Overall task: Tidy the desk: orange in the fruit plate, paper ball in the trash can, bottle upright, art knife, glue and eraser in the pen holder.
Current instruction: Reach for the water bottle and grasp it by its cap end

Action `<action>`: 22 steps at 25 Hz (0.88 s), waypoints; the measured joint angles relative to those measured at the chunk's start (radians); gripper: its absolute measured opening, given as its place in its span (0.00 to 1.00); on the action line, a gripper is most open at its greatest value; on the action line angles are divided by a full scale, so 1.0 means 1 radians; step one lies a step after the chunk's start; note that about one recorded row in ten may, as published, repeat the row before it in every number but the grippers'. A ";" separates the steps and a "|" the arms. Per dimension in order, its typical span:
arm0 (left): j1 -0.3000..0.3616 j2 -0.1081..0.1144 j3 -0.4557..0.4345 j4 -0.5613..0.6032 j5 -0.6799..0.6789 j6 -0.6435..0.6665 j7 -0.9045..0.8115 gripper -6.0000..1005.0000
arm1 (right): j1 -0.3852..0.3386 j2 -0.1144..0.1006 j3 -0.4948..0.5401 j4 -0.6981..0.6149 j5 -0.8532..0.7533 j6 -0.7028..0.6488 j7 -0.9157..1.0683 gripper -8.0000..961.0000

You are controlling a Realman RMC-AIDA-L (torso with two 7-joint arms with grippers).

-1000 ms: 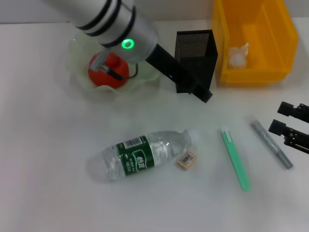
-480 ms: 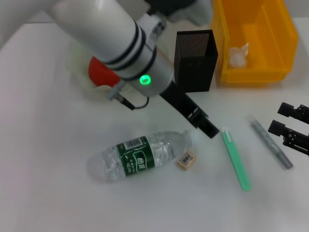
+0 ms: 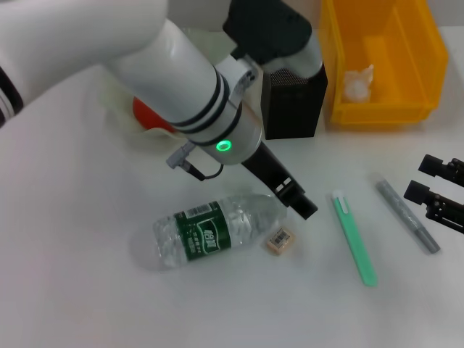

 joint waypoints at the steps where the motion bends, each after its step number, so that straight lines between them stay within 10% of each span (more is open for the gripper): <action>1: -0.006 0.000 0.042 -0.020 0.002 -0.023 0.001 0.81 | -0.001 0.001 0.004 0.004 0.000 0.000 -0.001 0.68; 22: -0.011 0.000 0.078 -0.068 0.002 -0.077 -0.002 0.81 | 0.006 0.000 0.003 0.025 -0.010 -0.002 -0.027 0.68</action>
